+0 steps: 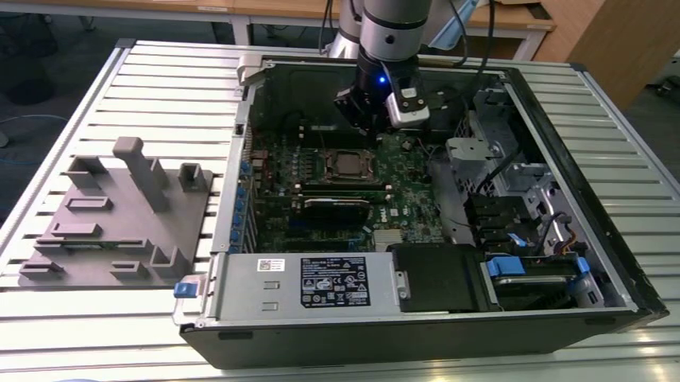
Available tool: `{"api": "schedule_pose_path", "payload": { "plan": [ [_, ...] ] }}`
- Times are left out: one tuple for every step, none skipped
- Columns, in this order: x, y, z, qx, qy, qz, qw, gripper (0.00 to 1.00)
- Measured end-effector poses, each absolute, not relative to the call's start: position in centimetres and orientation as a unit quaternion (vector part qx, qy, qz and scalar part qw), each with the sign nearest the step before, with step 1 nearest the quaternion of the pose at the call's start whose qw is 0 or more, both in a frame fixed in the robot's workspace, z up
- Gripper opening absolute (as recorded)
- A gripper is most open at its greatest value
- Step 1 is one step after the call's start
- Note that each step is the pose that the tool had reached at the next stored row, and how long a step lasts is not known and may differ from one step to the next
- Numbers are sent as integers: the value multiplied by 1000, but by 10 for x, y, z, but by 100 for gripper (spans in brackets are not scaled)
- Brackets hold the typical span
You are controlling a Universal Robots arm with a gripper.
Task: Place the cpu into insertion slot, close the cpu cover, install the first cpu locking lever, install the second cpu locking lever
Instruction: 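Close the cpu cover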
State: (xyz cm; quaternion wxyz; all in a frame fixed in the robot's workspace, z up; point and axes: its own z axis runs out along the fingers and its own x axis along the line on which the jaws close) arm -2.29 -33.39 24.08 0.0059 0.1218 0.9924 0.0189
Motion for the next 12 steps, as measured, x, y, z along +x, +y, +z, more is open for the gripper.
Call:
{"api": "schedule_pose_path", "payload": {
  "plan": [
    [-23, -334, 241, 120, 993, 19, 6, 10],
    [-23, -334, 241, 119, 993, 19, 6, 10],
    [-23, -334, 241, 118, 993, 19, 6, 10],
    [-23, -334, 241, 116, 993, 19, 6, 10],
    [-23, -334, 241, 115, 993, 19, 6, 10],
    [-23, -334, 241, 114, 993, 19, 6, 10],
    [-23, -334, 241, 112, 993, 19, 6, 10],
    [-23, -334, 241, 111, 994, 19, 6, 10],
    [-23, -334, 241, 110, 994, 19, 6, 10],
    [-23, -334, 241, 108, 994, 19, 6, 10],
    [-23, -334, 241, 107, 994, 19, 6, 10],
    [-23, -334, 241, 106, 994, 19, 6, 10]
  ]
}}
